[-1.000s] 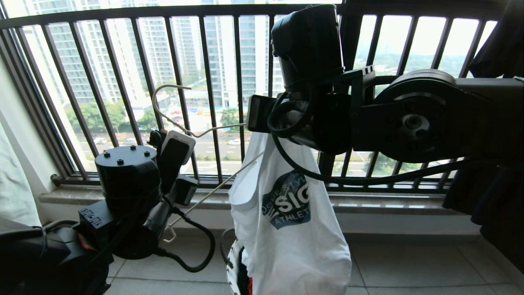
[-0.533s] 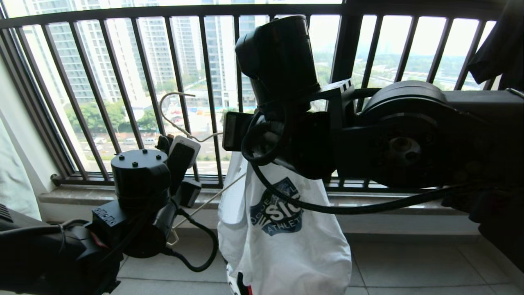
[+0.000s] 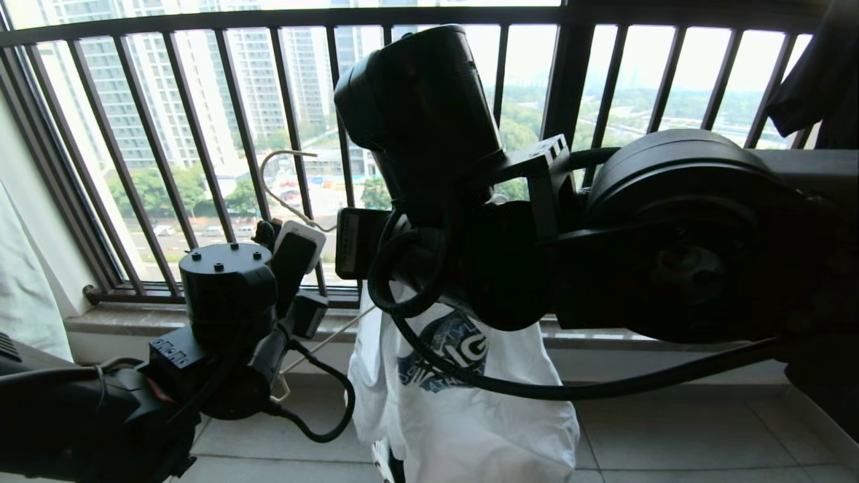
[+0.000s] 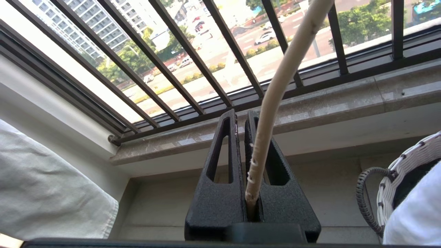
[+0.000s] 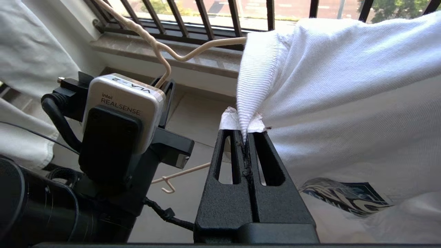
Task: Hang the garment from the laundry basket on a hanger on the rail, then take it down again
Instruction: Hang the clothes on the clothes rack
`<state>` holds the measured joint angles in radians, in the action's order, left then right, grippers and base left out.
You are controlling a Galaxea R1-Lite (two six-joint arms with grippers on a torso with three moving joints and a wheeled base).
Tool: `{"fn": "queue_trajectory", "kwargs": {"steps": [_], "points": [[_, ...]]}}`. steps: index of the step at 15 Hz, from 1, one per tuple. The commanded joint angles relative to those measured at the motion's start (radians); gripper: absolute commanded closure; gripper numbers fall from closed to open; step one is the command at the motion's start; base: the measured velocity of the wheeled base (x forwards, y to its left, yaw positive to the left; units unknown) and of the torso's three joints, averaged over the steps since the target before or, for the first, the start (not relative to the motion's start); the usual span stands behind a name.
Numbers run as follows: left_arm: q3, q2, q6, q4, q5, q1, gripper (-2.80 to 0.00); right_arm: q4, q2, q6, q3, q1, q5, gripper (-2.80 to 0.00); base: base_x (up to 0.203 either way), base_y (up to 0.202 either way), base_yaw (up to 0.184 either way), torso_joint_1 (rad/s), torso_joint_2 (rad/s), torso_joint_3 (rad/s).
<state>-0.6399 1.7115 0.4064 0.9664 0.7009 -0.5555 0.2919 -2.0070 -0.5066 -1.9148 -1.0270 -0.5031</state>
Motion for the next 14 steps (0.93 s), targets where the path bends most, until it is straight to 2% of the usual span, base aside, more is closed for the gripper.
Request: {"fn": "queue_trajectory", "kwargs": {"steps": [1, 6, 9, 12, 14], "points": [[0.003, 0.002, 0.002, 0.005, 0.002, -0.001, 0.00, -0.005, -0.005, 0.035, -0.045, -0.013, 0.018, 0.00, 0.000, 0.000, 0.000, 0.000, 0.00, 0.000], [0.003, 0.000, -0.012, 0.006, -0.003, -0.001, 0.00, -0.008, -0.008, 0.060, -0.044, -0.067, 0.066, 0.00, 0.000, 0.000, 0.000, 0.000, 0.00, 0.000], [0.007, -0.010, -0.040, 0.005, -0.062, -0.003, 0.00, -0.008, -0.006, 0.084, -0.044, -0.067, 0.089, 0.00, 0.000, 0.000, 0.000, 0.000, 0.00, 0.000], [0.009, -0.008, -0.059, 0.005, -0.079, -0.002, 0.00, -0.010, -0.006, 0.120, -0.044, -0.067, 0.130, 0.00, 0.000, 0.000, 0.000, 0.000, 0.00, 0.000], [0.023, -0.022, -0.074, 0.003, -0.150, 0.002, 0.00, -0.010, -0.007, 0.121, -0.042, -0.057, 0.131, 0.00, 0.000, 0.000, 0.000, 0.000, 0.00, 0.000]]}}
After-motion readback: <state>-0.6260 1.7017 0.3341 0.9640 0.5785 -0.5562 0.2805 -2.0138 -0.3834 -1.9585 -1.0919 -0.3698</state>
